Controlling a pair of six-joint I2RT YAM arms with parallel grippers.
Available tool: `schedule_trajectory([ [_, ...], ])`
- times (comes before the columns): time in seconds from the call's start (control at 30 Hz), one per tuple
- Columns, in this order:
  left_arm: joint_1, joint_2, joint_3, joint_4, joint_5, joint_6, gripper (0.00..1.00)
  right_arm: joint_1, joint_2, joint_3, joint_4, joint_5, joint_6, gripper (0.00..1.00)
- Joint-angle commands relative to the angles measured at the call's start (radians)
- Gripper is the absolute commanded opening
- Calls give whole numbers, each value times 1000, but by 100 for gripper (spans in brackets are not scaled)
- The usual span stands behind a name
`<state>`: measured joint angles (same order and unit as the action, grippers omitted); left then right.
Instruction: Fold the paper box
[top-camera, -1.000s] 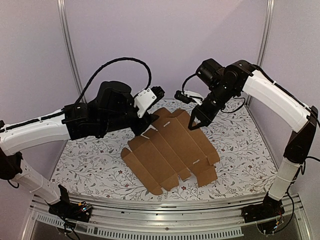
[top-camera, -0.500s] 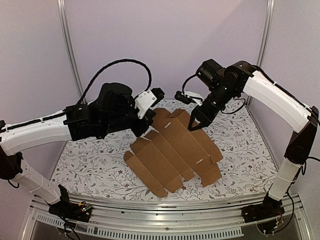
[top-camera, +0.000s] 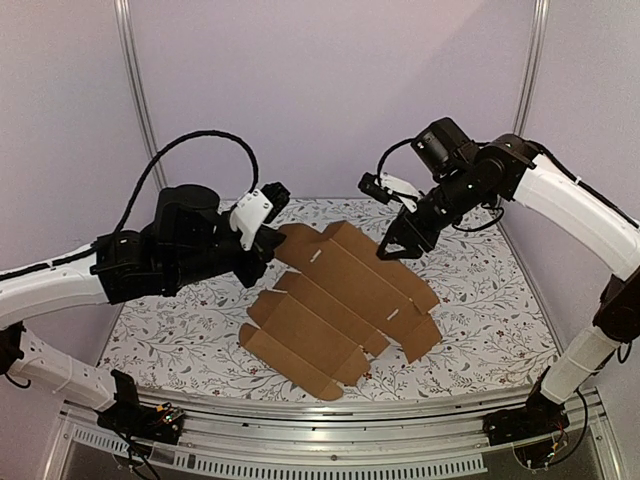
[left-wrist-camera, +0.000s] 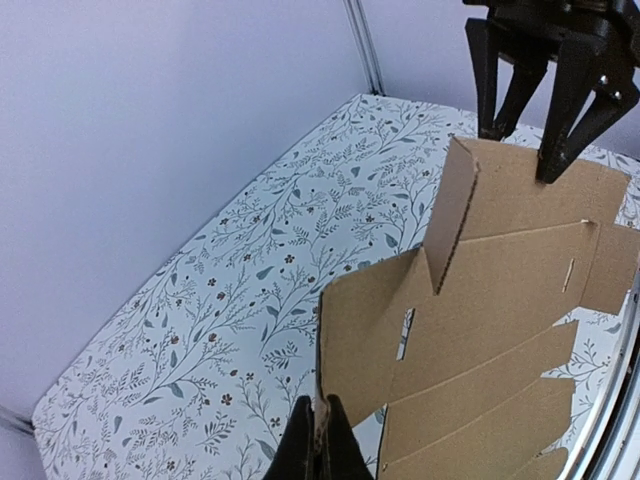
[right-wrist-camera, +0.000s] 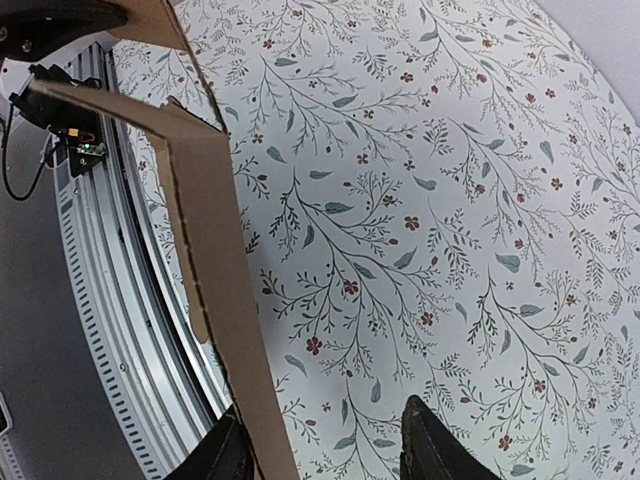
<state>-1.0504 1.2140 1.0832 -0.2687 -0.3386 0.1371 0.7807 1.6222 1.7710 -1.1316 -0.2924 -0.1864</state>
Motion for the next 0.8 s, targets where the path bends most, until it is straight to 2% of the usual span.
schedule_trajectory([
  [0.0,12,-68,-88,77,9,-81,0,4,-76,-90,140,-4,-72,50],
  [0.33,12,-160,-195,119,-64,-159,0,3,-153,-231,323,-191,-142,51],
  [0.57,13,-232,-263,145,-75,-209,0,6,-123,-242,365,-227,-145,49],
  [0.77,15,-254,-293,147,-104,-246,0,8,-98,-230,383,-255,-134,43],
])
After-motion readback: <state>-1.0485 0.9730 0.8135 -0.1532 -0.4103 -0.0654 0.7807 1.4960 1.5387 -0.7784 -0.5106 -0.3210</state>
